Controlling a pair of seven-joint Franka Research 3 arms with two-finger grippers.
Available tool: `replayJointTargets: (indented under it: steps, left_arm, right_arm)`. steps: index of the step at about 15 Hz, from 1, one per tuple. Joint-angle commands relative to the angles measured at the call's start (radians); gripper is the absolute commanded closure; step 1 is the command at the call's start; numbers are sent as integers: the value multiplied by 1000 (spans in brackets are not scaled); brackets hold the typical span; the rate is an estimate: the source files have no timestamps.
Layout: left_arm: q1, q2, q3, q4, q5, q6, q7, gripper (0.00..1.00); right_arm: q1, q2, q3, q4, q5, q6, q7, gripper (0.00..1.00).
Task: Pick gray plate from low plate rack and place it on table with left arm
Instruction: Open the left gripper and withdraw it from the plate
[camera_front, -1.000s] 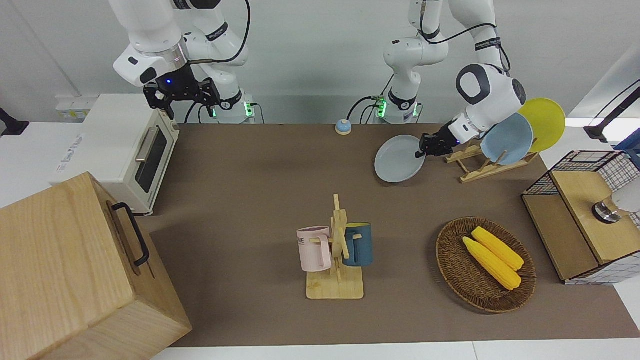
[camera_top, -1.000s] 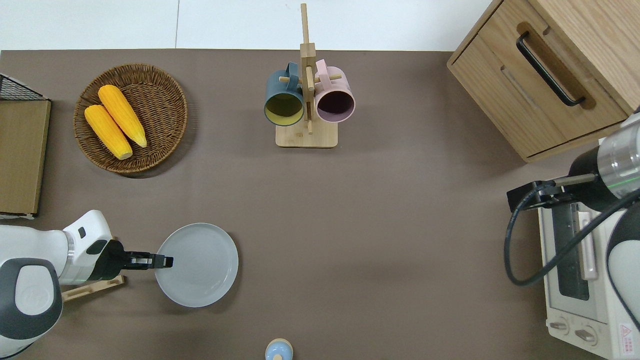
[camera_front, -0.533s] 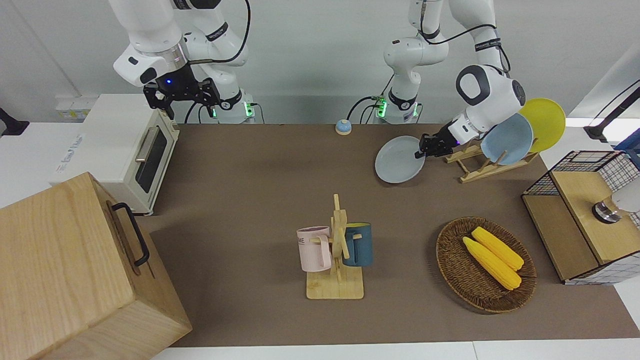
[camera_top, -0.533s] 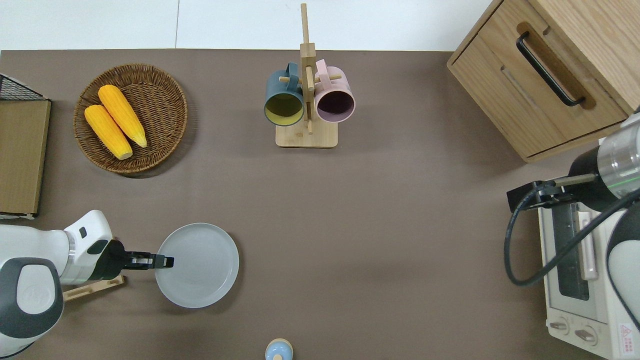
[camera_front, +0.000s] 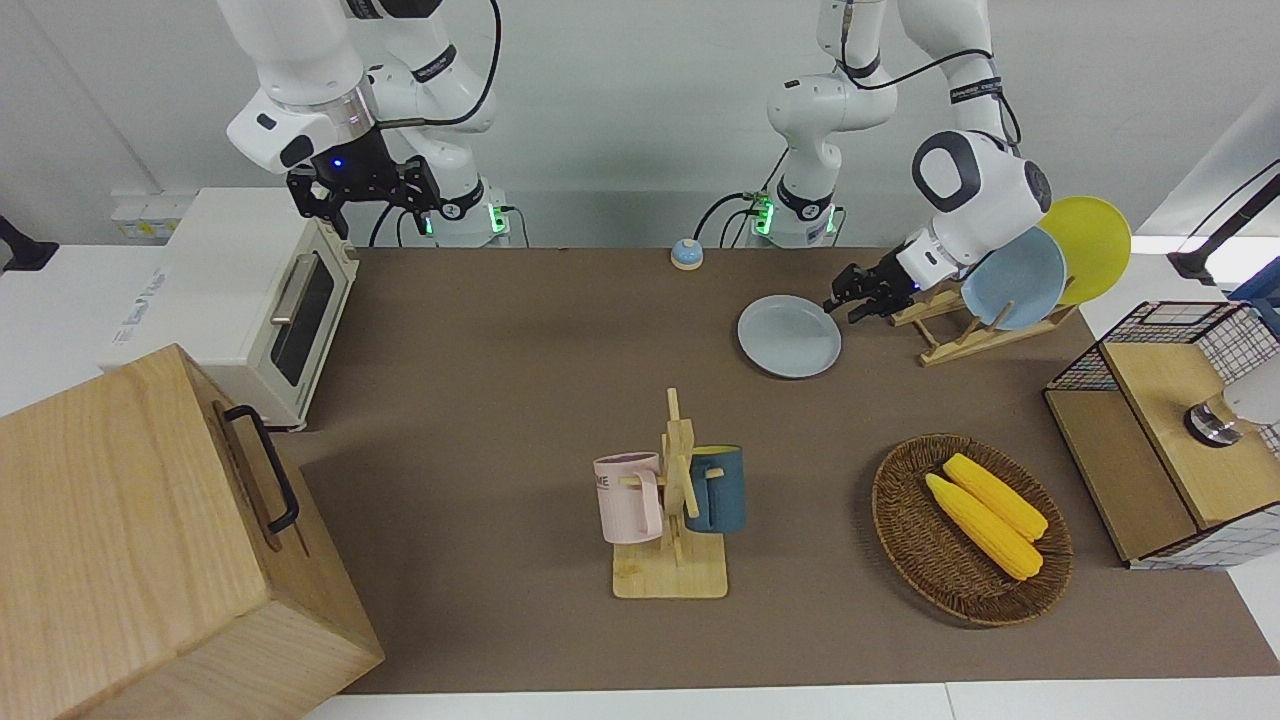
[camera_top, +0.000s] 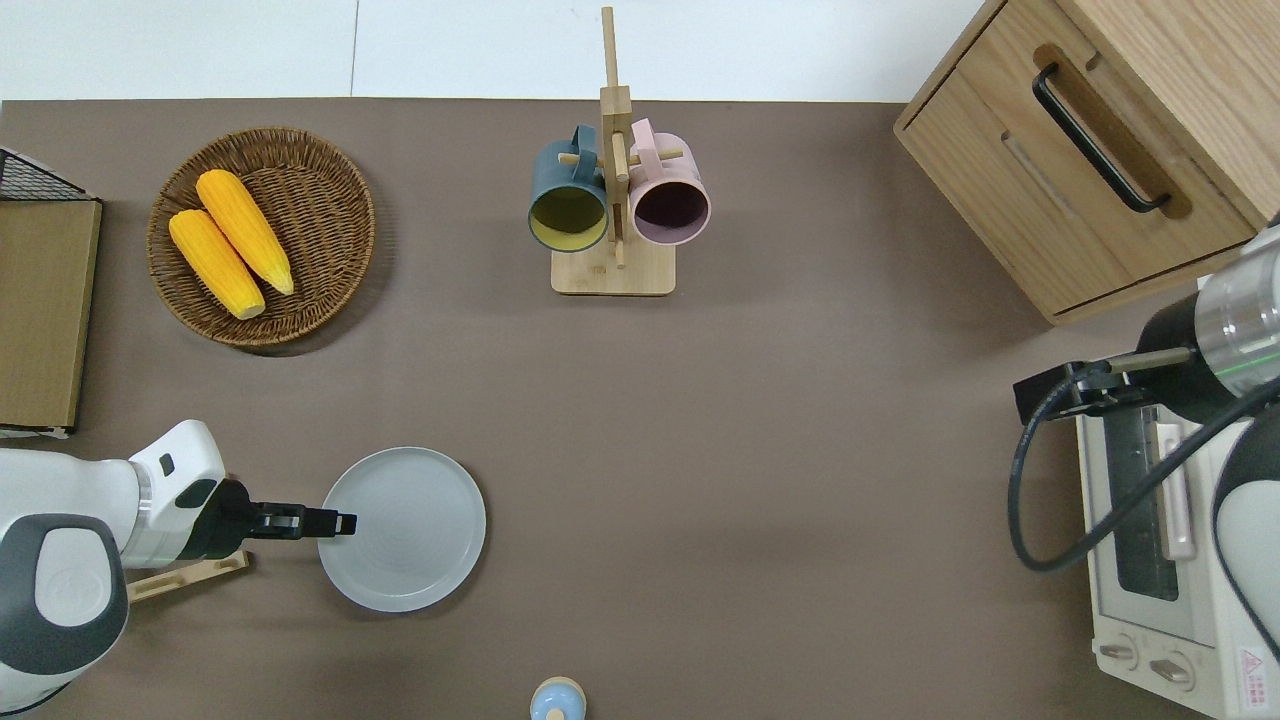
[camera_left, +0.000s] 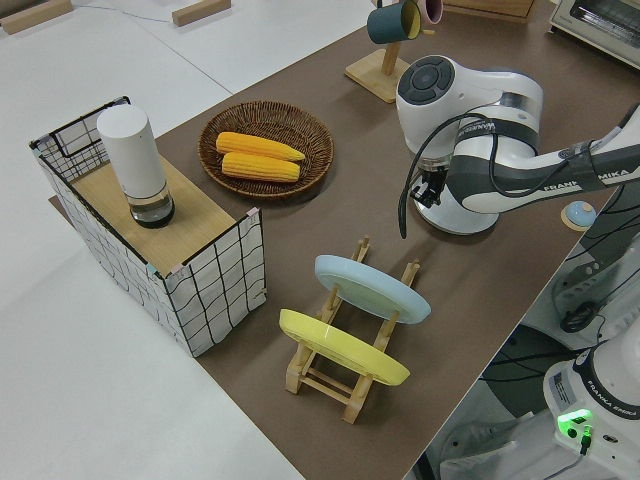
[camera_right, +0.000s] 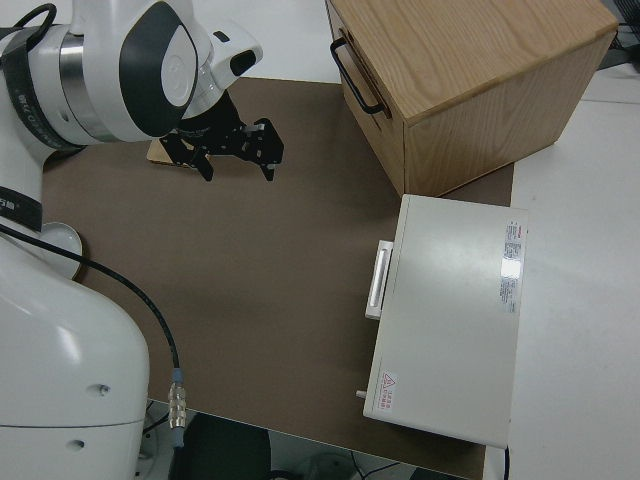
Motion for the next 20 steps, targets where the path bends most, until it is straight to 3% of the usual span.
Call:
replayJointTargets:
  steps: [1,2,5,10,15,20]
  left_arm:
    - [9,-3,0,5,22,14,5,400]
    - [9,-6,-1,11,31,14,-8,396]
    - [6,-12,-1,68,92,-12,-69,256]
    - [-12,-11,-21,267,310,-174,-280,20]
    - [-11,2,-87,454,460,-294,-399,9]
    - [-12,2,-93,585,499,-383,-402,7]
  right_arm:
    - [-24,-2,21,7,-6,-11,12,17]
    - [-24,-2,21,7,-6,-11,12,17]
    - [-24,-2,20,7,-6,-11,12,17]
    - [-24,-2,21,7,-6,-11,12,17]
    - [-24,-4,21,7,-6,-11,12,17]
    - [-24,-2,21,6,-6,-11,12,17]
